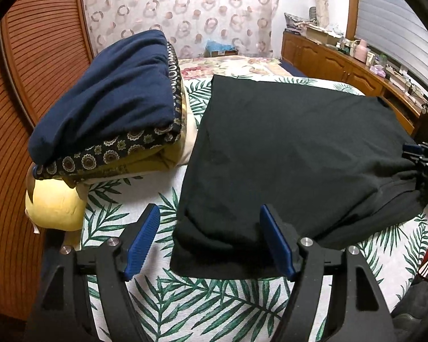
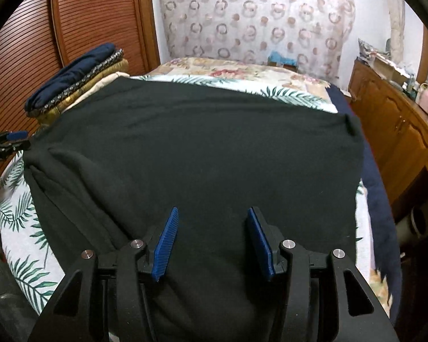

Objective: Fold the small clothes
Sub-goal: 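Lay the folded shirt flat and open both grippers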

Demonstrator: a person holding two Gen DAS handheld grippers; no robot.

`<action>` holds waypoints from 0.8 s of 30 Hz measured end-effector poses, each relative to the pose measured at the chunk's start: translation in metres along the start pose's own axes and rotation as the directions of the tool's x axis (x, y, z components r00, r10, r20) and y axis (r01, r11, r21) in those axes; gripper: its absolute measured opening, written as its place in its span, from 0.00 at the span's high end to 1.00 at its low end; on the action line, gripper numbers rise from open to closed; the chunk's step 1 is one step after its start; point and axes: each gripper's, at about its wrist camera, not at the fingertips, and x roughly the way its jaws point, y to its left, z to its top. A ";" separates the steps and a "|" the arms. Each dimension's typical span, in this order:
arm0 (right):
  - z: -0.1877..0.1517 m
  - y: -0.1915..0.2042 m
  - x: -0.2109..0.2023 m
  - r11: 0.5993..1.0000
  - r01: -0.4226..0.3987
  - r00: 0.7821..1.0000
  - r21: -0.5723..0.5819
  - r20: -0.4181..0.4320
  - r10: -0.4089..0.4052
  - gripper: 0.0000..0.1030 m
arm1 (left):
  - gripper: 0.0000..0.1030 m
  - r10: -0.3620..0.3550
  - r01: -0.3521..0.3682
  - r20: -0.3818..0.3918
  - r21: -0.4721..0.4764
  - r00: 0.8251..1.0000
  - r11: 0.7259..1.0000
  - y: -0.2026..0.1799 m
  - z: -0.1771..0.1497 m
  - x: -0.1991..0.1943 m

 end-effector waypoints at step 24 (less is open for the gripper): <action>0.004 0.002 0.004 0.999 0.019 1.000 -0.029 -0.004 -0.019 0.37 | 0.38 -0.020 0.019 -0.041 -0.030 0.999 0.999 0.012 -0.013 0.018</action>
